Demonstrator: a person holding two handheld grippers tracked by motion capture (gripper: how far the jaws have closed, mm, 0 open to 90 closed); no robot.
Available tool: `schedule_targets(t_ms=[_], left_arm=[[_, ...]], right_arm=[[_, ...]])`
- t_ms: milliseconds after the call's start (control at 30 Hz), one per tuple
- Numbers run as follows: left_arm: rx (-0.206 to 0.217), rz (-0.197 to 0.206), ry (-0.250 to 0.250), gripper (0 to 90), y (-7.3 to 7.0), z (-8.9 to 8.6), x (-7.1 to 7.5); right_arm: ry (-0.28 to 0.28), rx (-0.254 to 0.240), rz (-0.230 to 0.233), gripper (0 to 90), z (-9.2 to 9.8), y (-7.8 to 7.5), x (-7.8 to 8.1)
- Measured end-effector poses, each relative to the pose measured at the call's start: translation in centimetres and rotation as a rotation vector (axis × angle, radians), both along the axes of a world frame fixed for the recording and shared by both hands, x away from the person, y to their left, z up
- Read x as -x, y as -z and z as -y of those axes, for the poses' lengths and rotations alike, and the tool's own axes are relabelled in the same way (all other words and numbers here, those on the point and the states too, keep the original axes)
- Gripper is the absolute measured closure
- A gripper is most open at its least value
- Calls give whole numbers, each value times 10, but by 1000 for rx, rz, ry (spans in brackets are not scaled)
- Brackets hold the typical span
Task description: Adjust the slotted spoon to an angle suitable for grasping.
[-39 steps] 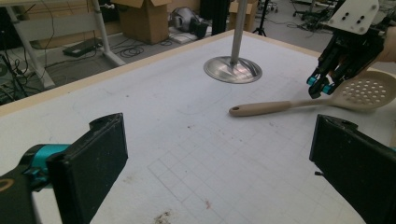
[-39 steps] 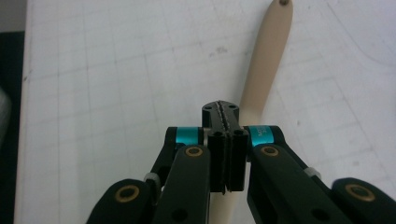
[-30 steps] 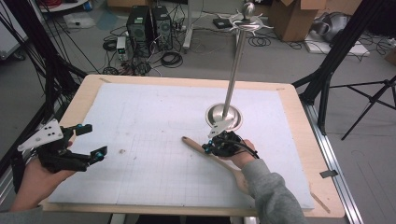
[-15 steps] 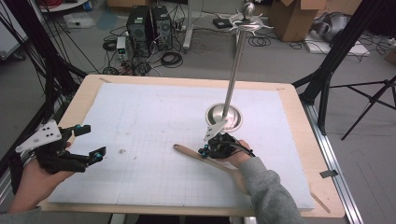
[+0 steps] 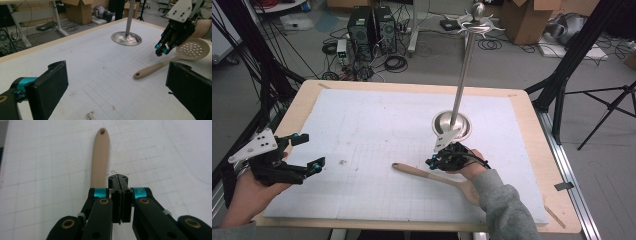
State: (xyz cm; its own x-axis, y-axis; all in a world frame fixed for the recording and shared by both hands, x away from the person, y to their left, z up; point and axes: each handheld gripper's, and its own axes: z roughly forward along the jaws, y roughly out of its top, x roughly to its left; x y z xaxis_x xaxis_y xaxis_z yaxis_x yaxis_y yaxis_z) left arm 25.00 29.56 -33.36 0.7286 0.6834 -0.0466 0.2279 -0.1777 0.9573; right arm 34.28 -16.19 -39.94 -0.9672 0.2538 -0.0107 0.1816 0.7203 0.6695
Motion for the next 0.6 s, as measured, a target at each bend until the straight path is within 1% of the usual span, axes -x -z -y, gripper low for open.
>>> schedule_targets(t_ms=[33,100,167,200,267,367,433,467,500,533,567,600], left_arm=[[1,1,1,47,-1,0,0],[3,7,3,47,-3,0,1],[6,15,4,47,-6,0,2],[10,24,2,47,-8,-2,2],[23,35,-3,47,-12,-4,4],[39,45,-12,47,-15,-7,4],[42,48,-11,47,-15,-8,3],[43,48,-8,47,-16,-9,2],[51,50,-5,47,-16,-8,2],[54,51,-7,47,-17,-8,2],[53,52,-8,47,-17,-7,1],[48,52,-5,47,-17,-7,1]], right_arm=[[7,-9,10,900,4,-4,2],[40,-32,27,900,10,-11,5],[55,-59,28,900,15,-16,9],[60,-62,28,900,17,-18,11],[69,-86,22,899,21,-21,14],[78,-91,25,885,27,-25,18],[83,-93,16,842,30,-26,21],[77,-95,11,790,32,-25,21],[78,-90,2,770,33,-24,22],[77,-81,11,762,34,-23,23],[84,-82,26,732,36,-22,24],[92,-97,21,679,38,-21,25]])
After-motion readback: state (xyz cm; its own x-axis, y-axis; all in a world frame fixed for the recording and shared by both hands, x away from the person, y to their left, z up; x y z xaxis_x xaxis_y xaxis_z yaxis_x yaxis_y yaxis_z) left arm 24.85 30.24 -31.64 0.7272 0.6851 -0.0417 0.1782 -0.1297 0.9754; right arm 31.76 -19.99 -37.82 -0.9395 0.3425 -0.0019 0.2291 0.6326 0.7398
